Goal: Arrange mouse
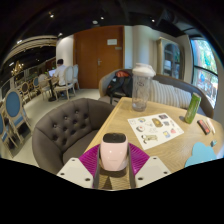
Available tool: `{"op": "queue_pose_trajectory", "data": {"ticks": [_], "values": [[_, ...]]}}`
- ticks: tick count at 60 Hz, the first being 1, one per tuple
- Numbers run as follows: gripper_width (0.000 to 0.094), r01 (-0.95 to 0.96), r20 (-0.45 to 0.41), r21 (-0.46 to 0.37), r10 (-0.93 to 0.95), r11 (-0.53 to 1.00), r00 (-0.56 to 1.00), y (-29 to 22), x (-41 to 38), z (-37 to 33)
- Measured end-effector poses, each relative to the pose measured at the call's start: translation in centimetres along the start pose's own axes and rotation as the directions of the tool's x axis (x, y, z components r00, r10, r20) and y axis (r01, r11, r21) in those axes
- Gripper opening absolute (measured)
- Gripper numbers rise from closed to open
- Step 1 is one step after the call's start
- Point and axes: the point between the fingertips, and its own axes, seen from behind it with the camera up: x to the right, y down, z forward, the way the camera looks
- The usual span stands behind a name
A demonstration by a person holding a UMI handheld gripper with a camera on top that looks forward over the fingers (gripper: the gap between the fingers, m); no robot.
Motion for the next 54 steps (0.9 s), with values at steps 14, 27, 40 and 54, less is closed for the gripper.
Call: {"op": "queue_pose_trajectory", "data": {"ticks": [14, 27, 40, 54], "values": [[0.0414, 0.104, -0.131, 0.281, -0.069, 0.954, 0.989, -9.3, 9.5, -14.9], [0.0411, -0.022, -0.349, 0.228, 0.103, 0.973, 0.932, -3.8, 30.0, -19.5], [0.0413, -0.191, -0.322, 0.011, 0.184, 0.982, 0.929, 8.0, 36.1, -14.4], [0.0450, -0.237, -0.284, -0.031, 0.219, 0.971, 0.933, 11.4, 36.7, -12.7]]}}
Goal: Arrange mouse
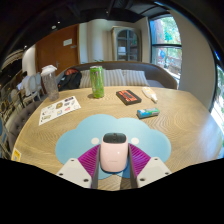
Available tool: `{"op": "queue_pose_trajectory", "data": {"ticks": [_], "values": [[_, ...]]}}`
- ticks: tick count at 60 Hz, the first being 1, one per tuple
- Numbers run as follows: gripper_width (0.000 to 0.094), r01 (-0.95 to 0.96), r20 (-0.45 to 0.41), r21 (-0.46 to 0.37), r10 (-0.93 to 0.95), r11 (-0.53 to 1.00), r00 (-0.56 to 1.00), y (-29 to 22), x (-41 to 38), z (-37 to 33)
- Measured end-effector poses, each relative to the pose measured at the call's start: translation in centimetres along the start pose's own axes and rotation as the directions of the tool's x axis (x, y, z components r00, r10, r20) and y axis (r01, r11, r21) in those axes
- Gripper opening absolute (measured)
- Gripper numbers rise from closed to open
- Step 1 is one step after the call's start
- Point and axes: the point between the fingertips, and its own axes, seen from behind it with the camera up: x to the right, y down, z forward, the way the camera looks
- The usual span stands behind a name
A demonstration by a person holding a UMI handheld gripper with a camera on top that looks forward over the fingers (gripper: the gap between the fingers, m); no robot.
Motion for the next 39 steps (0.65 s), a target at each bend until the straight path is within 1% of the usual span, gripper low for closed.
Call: {"op": "queue_pose_trajectory", "data": {"ticks": [3, 8, 9, 13, 14, 17, 25, 35, 39], "values": [[0.0498, -0.020, 0.011, -0.007, 0.020, 1.000, 1.000, 0.1, 0.0, 0.0], [0.0559, 0.001, 0.008, -0.020, -0.001, 1.000, 1.000, 0.2, 0.1, -0.3], [0.0593, 0.003, 0.005, -0.019, -0.003, 1.000, 1.000, 0.2, 0.1, -0.5], [0.0820, 0.018, 0.016, 0.012, -0.018, 1.000, 1.000, -0.1, -0.5, -1.7], [0.0861, 0.020, 0.020, 0.022, -0.020, 1.000, 1.000, -0.2, -0.7, -2.1], [0.0841, 0.020, 0.033, 0.052, -0.021, 0.998, 0.999, -0.4, -1.2, -3.4], [0.0844, 0.017, 0.055, 0.110, -0.023, 0.994, 0.998, 0.6, -2.4, -8.1], [0.0841, 0.020, 0.057, 0.175, -0.030, 0.984, 0.998, 3.7, -3.2, -13.7], [0.0840, 0.013, 0.058, 0.185, -0.024, 0.983, 0.998, 5.0, -3.5, -15.3]]}}
